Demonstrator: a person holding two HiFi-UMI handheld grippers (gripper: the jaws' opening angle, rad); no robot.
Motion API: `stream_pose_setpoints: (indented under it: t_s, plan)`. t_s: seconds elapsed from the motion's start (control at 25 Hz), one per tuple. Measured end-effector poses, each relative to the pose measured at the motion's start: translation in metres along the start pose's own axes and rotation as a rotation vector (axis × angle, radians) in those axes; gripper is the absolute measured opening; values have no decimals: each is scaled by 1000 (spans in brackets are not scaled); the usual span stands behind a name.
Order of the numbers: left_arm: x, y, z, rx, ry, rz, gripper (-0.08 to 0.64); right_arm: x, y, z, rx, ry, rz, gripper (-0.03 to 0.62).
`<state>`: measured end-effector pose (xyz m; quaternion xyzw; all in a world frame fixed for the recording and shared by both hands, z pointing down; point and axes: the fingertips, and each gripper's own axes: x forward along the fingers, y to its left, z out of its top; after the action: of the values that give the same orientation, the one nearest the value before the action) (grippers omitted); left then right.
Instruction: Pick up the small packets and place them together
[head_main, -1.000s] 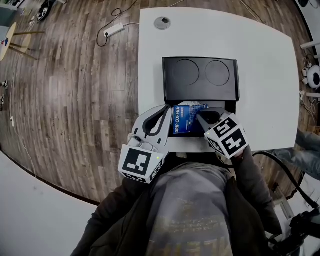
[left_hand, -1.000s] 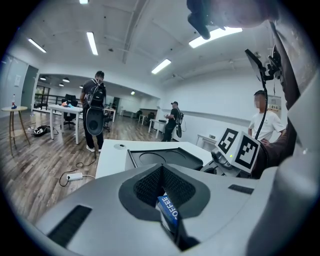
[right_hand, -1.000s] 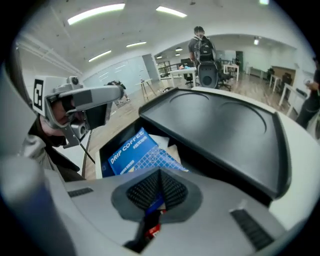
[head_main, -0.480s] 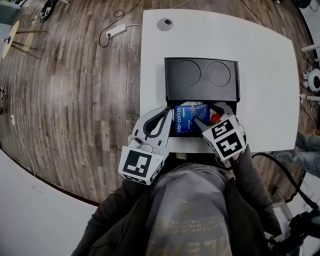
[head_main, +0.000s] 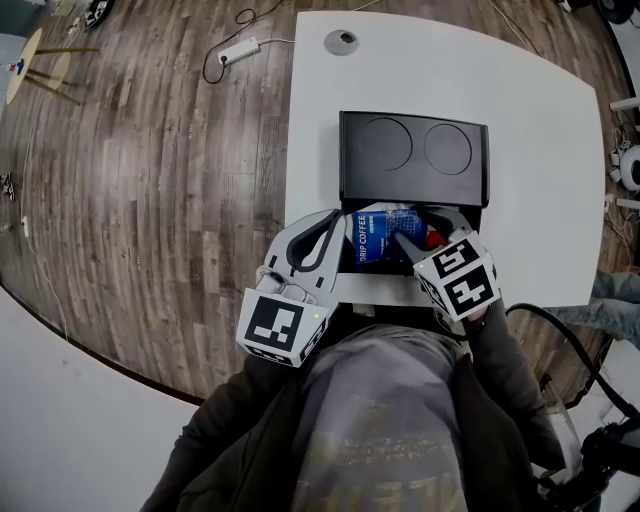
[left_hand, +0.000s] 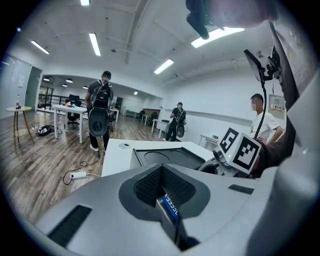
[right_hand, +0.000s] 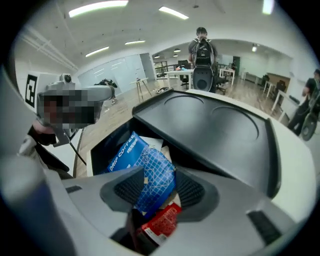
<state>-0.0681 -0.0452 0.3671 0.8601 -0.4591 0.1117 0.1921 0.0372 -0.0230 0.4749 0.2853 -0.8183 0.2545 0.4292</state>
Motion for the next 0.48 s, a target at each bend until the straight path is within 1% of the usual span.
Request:
stream_pose_setpoints:
  t_s: [0.16,0.32,0.48]
  plan:
    - [-6,4,-4,-2,-2,-3,0,-9,9,4,-94,-40,-87,160]
    - [-3,0,-3,2,-6,-18,2,-20,14,11,-130,-109,-118,80]
    - [-14,-6,-3,18,-18,-33,0,-35,29,16,-163,-175,-147,63]
